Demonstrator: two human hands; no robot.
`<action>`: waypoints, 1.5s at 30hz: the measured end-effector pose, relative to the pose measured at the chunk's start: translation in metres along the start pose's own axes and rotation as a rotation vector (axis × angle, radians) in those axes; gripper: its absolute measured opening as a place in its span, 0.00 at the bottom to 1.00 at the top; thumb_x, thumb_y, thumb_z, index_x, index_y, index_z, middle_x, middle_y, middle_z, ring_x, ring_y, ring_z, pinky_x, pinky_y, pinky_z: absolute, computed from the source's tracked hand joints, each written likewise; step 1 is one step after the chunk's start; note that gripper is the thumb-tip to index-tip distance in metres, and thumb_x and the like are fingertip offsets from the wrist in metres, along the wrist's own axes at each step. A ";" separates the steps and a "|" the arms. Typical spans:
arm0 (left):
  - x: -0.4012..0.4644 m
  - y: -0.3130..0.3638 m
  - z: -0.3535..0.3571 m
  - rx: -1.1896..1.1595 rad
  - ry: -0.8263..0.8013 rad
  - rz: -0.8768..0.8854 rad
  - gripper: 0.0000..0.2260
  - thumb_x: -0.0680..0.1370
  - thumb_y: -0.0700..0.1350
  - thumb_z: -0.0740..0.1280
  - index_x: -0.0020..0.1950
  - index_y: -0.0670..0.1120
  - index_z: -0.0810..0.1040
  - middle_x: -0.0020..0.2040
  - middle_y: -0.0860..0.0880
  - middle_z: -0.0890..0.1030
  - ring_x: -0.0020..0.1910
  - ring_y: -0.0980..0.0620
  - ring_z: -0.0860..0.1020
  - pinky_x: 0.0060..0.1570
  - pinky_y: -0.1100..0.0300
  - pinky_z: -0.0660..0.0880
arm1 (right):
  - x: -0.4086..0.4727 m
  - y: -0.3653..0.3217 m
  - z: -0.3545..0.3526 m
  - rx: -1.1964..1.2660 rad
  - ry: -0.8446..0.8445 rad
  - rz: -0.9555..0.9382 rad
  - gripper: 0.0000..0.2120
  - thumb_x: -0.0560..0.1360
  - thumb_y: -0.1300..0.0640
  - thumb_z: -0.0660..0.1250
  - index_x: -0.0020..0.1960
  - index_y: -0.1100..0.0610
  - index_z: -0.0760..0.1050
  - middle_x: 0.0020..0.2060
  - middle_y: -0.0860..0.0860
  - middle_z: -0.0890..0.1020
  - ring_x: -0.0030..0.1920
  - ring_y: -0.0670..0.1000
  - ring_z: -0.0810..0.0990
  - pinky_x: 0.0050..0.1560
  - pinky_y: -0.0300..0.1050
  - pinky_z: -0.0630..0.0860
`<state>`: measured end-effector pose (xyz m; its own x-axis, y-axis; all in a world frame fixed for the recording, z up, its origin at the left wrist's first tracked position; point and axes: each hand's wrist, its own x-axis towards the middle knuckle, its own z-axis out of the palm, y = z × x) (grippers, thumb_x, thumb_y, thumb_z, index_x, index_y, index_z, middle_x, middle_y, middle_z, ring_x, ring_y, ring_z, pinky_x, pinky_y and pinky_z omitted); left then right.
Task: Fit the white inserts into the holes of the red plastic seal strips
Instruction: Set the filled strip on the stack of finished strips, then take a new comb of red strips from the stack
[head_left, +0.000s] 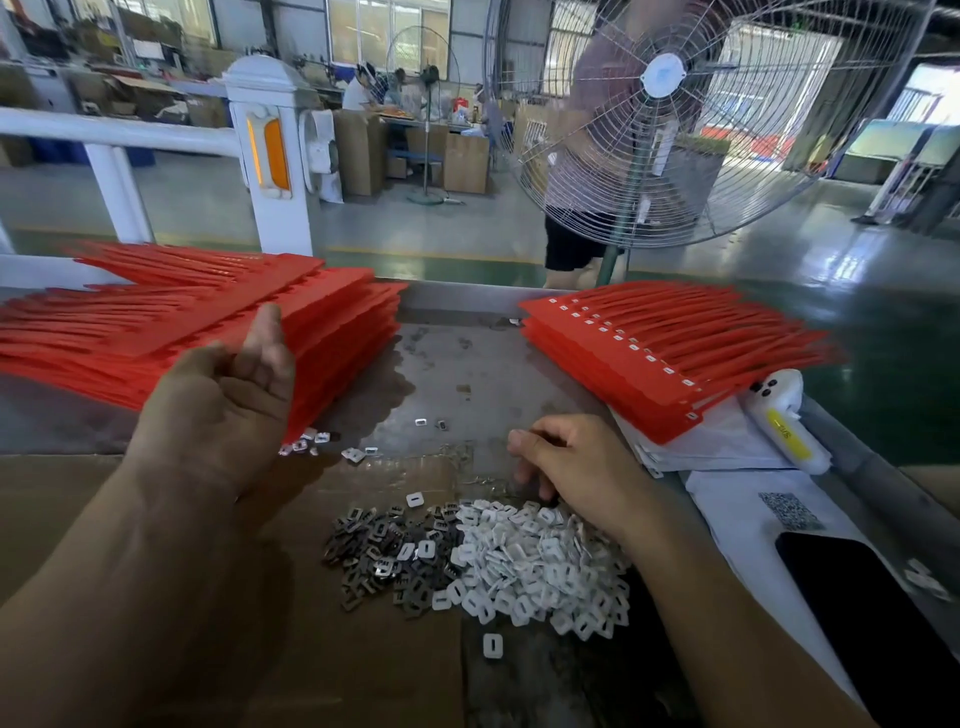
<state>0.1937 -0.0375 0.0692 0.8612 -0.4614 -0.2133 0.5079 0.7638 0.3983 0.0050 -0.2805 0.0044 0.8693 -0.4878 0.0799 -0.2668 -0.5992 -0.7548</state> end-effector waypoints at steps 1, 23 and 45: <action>-0.002 -0.004 0.000 0.061 -0.023 0.015 0.15 0.86 0.42 0.54 0.65 0.37 0.75 0.47 0.47 0.88 0.37 0.56 0.85 0.34 0.67 0.78 | 0.000 0.000 0.000 0.003 -0.001 -0.005 0.10 0.79 0.37 0.63 0.46 0.38 0.80 0.39 0.39 0.86 0.32 0.43 0.83 0.40 0.51 0.82; -0.056 -0.092 -0.023 0.898 -0.869 -0.673 0.20 0.83 0.56 0.63 0.70 0.45 0.78 0.53 0.39 0.85 0.35 0.53 0.76 0.31 0.64 0.69 | -0.005 -0.037 0.000 1.027 0.106 0.107 0.12 0.78 0.52 0.72 0.55 0.60 0.81 0.44 0.60 0.84 0.40 0.57 0.82 0.43 0.52 0.80; -0.009 -0.068 -0.033 0.939 -0.449 0.072 0.28 0.71 0.67 0.72 0.65 0.52 0.80 0.61 0.47 0.84 0.50 0.49 0.84 0.39 0.60 0.80 | -0.003 -0.028 -0.041 1.147 0.765 0.320 0.07 0.81 0.65 0.65 0.47 0.55 0.76 0.39 0.52 0.82 0.37 0.50 0.81 0.35 0.44 0.83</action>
<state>0.1520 -0.0704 0.0144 0.7042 -0.7009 0.1132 0.0698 0.2270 0.9714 -0.0075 -0.2885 0.0516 0.3010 -0.9426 -0.1446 0.3970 0.2617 -0.8797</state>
